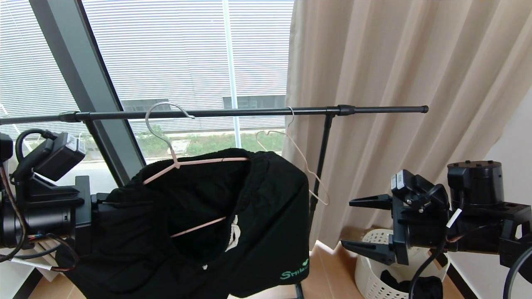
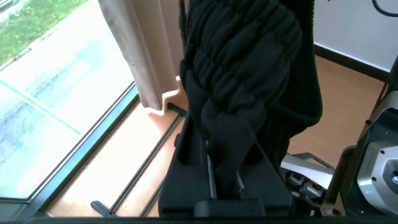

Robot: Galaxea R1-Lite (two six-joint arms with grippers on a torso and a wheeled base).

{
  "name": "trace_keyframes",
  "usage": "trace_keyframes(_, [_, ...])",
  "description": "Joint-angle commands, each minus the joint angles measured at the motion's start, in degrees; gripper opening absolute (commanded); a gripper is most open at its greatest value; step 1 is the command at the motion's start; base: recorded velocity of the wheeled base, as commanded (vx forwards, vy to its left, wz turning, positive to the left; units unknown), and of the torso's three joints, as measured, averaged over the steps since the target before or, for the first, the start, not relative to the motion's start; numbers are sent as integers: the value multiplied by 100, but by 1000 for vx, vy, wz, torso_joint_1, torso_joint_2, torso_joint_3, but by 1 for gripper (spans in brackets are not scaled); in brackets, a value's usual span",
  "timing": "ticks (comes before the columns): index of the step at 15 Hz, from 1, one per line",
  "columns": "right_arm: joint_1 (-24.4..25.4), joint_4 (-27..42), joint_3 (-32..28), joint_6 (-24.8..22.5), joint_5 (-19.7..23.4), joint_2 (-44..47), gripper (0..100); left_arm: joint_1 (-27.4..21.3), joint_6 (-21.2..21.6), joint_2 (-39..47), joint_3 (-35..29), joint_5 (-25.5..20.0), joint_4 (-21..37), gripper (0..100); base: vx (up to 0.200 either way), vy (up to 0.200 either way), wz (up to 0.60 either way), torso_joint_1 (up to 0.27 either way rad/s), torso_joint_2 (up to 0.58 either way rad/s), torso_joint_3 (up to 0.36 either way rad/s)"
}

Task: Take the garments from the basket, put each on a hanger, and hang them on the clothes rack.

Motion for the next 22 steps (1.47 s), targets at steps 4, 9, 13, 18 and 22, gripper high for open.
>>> trace_keyframes(4, [839, -16, -269, 1019, -1247, -571, 100, 291, -244, 277, -43, 661, -8, 0, 0, 0, 0, 0, 0, 0])
trace_keyframes(9, [1015, 28, -401, 1282, -1661, -615, 100, -509, -1237, 1024, -737, 1900, -8, 0, 0, 0, 0, 0, 0, 0])
trace_keyframes(13, [1015, 19, -418, 1282, -1669, -598, 100, -1054, -1764, 1727, -1414, 2612, 18, 0, 0, 0, 0, 0, 0, 0])
trace_keyframes(18, [1015, 28, -418, 1282, -1678, -571, 100, -1493, -2177, 2448, -2258, 3245, 45, 0, 0, 0, 0, 0, 0, 0])
trace_keyframes(22, [1015, 19, -418, 1282, -1678, -554, 100, -1555, -2397, 3019, -2891, 3517, 18, 0, 0, 0, 0, 0, 0, 0])
